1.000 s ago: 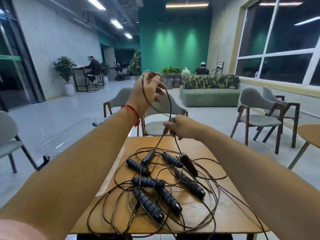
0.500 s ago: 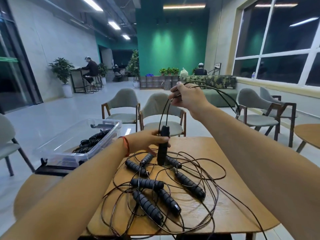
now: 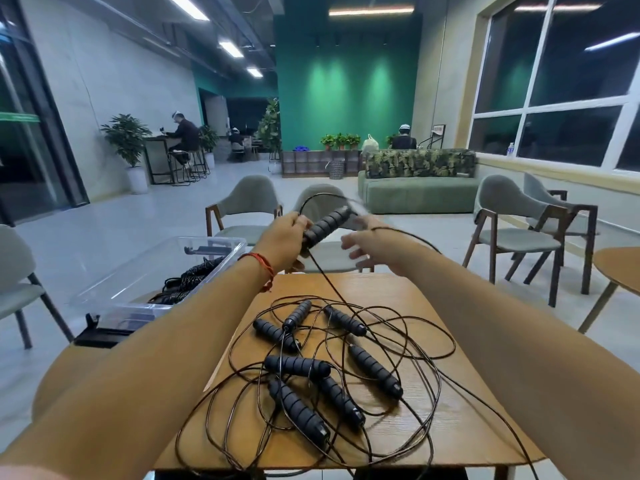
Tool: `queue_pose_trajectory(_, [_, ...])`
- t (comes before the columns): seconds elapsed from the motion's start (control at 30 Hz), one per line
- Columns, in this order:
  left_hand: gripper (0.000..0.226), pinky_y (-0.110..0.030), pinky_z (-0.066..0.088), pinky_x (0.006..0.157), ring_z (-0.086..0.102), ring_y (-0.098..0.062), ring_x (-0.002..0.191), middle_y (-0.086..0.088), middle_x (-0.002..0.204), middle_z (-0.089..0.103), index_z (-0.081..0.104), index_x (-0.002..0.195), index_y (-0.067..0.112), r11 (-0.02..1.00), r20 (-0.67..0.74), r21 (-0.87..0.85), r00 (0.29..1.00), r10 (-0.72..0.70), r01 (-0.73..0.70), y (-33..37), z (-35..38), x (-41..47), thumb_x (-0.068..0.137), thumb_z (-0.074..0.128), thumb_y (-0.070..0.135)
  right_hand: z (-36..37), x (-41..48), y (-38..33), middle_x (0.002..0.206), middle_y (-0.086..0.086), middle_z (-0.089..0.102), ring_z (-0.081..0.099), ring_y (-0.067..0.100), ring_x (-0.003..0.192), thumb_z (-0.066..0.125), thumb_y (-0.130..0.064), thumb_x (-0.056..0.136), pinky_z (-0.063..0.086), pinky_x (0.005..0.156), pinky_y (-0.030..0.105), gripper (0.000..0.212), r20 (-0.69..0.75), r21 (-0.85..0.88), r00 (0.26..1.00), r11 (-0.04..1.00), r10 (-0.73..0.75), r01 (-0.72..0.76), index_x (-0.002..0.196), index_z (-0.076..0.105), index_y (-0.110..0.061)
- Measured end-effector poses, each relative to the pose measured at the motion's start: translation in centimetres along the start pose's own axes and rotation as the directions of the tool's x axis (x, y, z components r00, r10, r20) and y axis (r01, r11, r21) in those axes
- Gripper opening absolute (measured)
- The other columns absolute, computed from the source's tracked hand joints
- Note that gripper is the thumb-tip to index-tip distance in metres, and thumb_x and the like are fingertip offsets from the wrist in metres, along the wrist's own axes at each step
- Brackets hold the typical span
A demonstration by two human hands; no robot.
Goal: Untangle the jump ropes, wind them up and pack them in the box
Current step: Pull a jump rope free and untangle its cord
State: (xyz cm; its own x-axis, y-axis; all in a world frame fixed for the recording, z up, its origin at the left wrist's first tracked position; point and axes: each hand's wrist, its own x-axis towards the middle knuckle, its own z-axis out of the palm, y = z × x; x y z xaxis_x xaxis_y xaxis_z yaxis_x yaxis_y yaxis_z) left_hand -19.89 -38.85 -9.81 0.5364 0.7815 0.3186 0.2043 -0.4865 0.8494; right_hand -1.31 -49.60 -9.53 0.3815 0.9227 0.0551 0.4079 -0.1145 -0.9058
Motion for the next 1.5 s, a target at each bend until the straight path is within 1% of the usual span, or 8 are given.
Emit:
queue_pose_trajectory(0.23, [0.025, -0.038, 0.065, 0.062, 0.073, -0.025, 0.072, -0.018, 0.091, 0.068, 0.059, 0.108, 0.011, 0.978, -0.036, -0.203, 0.999, 0.039, -0.045, 3.3, 0.5, 1.2, 0.115, 0.04, 0.026, 3.0, -0.6, 2.8, 0.116, 0.002, 0.077, 0.075, 0.028, 0.111, 0.067, -0.036, 0.104, 0.059, 0.098, 0.046, 0.038, 0.439, 0.091, 0.898, 0.993, 0.026, -0.073, 0.14, 0.06, -0.025])
queue_pose_trajectory(0.47, [0.018, -0.036, 0.062, 0.067, 0.072, -0.029, 0.091, -0.015, 0.108, 0.068, 0.06, 0.116, 0.013, 0.97, -0.011, -0.223, 0.996, 0.094, -0.094, 1.9, 0.9, -0.1, 0.111, 0.049, 0.027, 2.6, 1.0, 0.8, 0.067, -0.008, 0.045, 0.042, 0.013, 0.061, 0.045, -0.04, 0.113, 0.043, 0.062, 0.03, 0.039, 0.04, 0.216, 0.992, 0.971, -0.117, 0.106, 0.107, 0.071, -0.012])
queue_pose_trajectory(0.63, [0.024, -0.041, 0.064, 0.081, 0.074, -0.025, 0.105, -0.007, 0.118, 0.073, 0.061, 0.129, 0.018, 0.982, 0.383, -0.189, 0.922, 0.06, 0.015, -0.8, 3.3, -3.2, 0.107, 0.058, 0.026, 1.0, 0.7, -3.0, 0.059, -0.009, 0.041, 0.037, 0.009, 0.053, 0.042, -0.034, 0.116, 0.037, 0.057, 0.027, 0.034, 0.064, 0.368, 0.982, 0.919, -0.178, 0.142, 0.101, 0.062, -0.01])
queue_pose_trajectory(0.87, [0.028, -0.029, 0.062, 0.068, 0.074, -0.018, 0.092, 0.003, 0.112, 0.073, 0.063, 0.134, 0.024, 0.99, 0.512, 0.033, 0.853, 0.104, -0.14, -0.8, 7.3, -4.5, 0.11, 0.053, 0.034, -0.7, 1.4, -8.6, 0.061, -0.007, 0.038, 0.038, 0.008, 0.052, 0.043, -0.034, 0.115, 0.041, 0.054, 0.024, 0.034, -0.011, 0.537, 0.963, 0.811, -0.27, 0.233, 0.096, 0.061, -0.013])
queue_pose_trajectory(1.13, [0.018, -0.038, 0.066, 0.076, 0.076, -0.015, 0.092, 0.002, 0.11, 0.077, 0.06, 0.123, 0.026, 0.996, 0.448, 0.07, 0.894, 0.025, -0.063, 1.2, 4.7, -3.3, 0.109, 0.053, 0.036, -3.0, 3.6, -7.5, 0.069, -0.002, 0.048, 0.043, 0.011, 0.052, 0.054, -0.04, 0.109, 0.041, 0.058, 0.034, 0.036, -0.258, 0.248, 0.913, 0.891, -0.317, 0.379, 0.085, 0.071, -0.019])
queue_pose_trajectory(1.27, [0.035, -0.035, 0.055, 0.091, 0.065, -0.009, 0.11, 0.014, 0.119, 0.068, 0.061, 0.131, 0.033, 0.828, 0.635, 0.501, 0.757, -0.154, -0.251, 0.0, 5.9, -6.2, 0.101, 0.063, 0.05, -2.8, 3.5, -7.4, 0.073, 0.001, 0.048, 0.041, 0.008, 0.05, 0.053, -0.036, 0.111, 0.037, 0.057, 0.03, 0.038, -0.238, 0.351, 0.934, 0.872, -0.268, 0.34, 0.083, 0.069, -0.018])
queue_pose_trajectory(1.4, [0.048, -0.037, 0.049, 0.096, 0.05, -0.033, 0.141, -0.002, 0.151, 0.053, 0.053, 0.149, 0.013, 0.578, 0.646, 0.731, 0.64, -0.416, -0.362, -0.3, 7.0, -8.1, 0.104, 0.066, 0.025, -2.9, 3.4, -7.4, 0.066, -0.004, 0.042, 0.04, 0.01, 0.053, 0.051, -0.035, 0.112, 0.038, 0.058, 0.03, 0.038, -0.239, 0.279, 0.923, 0.889, -0.302, 0.363, 0.082, 0.069, -0.018])
queue_pose_trajectory(1.5, [0.059, -0.042, 0.047, 0.103, 0.052, -0.032, 0.138, -0.003, 0.15, 0.054, 0.052, 0.147, 0.022, 0.487, 0.643, 0.763, 0.583, -0.497, -0.426, -3.1, 7.1, -8.3, 0.096, 0.074, 0.044, -3.3, 3.6, -7.1, 0.061, -0.006, 0.046, 0.044, 0.013, 0.053, 0.054, -0.047, 0.103, 0.042, 0.062, 0.037, 0.038, -0.294, 0.188, 0.913, 0.919, -0.284, 0.346, 0.08, 0.073, -0.023])
